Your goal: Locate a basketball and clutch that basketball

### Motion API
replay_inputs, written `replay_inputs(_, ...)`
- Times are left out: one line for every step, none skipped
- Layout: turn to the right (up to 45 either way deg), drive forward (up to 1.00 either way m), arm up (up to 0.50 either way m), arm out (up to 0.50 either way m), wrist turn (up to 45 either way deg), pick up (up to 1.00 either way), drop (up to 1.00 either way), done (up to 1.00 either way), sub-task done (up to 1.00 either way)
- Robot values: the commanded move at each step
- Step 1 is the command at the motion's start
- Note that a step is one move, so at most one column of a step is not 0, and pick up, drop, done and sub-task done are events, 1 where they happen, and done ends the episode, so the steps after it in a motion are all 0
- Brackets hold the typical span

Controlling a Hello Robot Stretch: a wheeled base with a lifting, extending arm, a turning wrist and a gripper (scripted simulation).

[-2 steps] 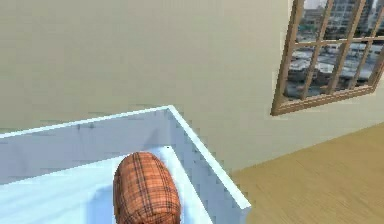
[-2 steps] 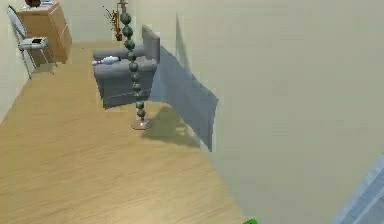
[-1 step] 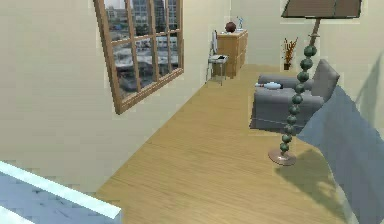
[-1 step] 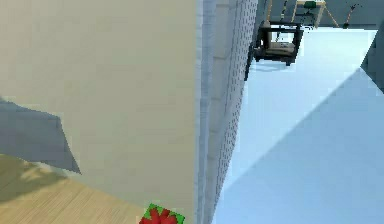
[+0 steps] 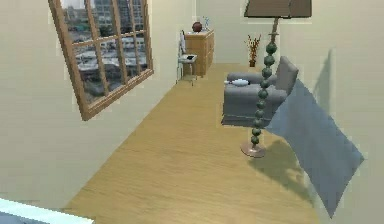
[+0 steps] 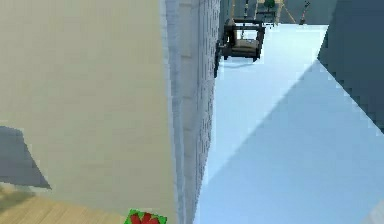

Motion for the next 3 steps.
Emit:
replay_inputs(0.0,1.00,0.00,0.00,0.0,0.00,0.00,0.00,0.00)
replay_inputs(0.0,0.85,0.00,0.00,0.0,0.00,0.00,0.00,0.00)
replay_inputs(3.0,0.00,0.00,0.00,0.0,0.00,0.00,0.00,0.00)
